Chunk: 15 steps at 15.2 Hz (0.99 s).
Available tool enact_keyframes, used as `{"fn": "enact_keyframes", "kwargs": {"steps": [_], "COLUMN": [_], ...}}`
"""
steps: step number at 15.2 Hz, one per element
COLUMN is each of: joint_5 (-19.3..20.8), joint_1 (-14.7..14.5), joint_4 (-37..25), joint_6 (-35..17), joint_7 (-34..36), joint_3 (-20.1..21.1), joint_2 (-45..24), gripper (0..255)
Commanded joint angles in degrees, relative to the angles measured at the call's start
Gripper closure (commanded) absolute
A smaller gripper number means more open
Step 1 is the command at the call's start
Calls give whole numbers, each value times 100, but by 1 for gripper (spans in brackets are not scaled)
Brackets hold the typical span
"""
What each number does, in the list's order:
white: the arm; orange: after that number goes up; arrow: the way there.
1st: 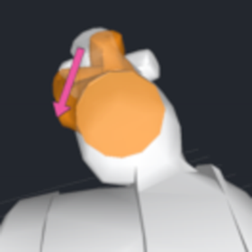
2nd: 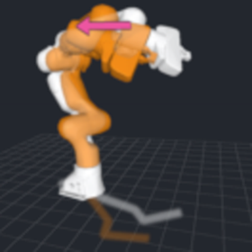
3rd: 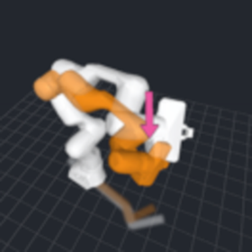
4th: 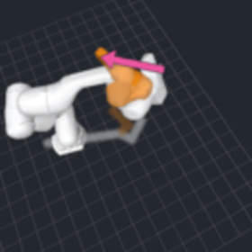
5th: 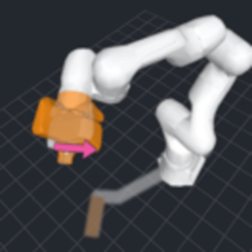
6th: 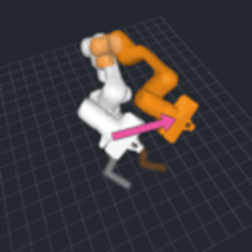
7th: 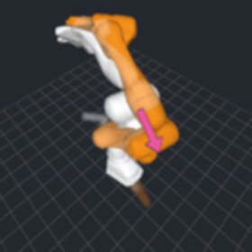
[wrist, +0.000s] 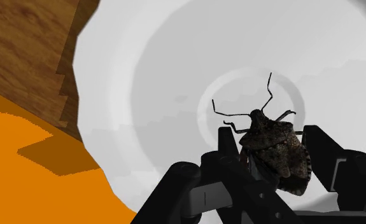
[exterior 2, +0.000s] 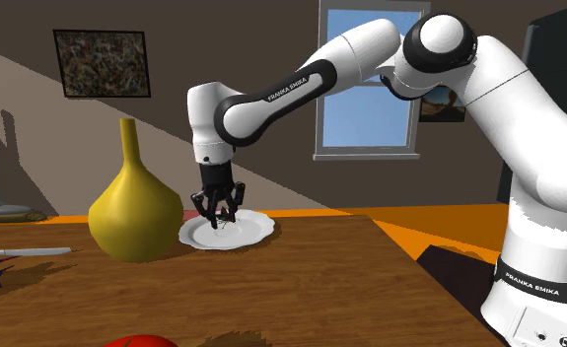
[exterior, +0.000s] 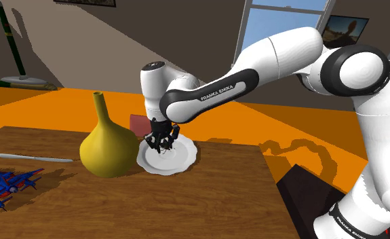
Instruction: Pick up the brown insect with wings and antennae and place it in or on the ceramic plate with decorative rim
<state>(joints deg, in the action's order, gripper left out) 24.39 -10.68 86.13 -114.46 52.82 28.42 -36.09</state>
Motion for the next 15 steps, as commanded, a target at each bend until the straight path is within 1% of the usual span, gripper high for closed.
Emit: {"fn": "enact_keyframes", "kwargs": {"steps": [1, 2, 3, 8, 12, 15], "joint_5": [0, 0, 0, 0, -154, -154], "joint_1": [0, 0, 0, 0, -36, -36], "joint_4": [0, 1, 1, 1, -378, -378], "joint_6": [0, -1, -1, -1, 578, 578], "joint_7": [0, 0, 0, 0, -106, -106], "joint_3": [0, 0, 0, 0, 100, 100], "joint_2": [0, 0, 0, 0, 229, 230], "gripper": [255, 255, 0, 0, 0, 0]}}
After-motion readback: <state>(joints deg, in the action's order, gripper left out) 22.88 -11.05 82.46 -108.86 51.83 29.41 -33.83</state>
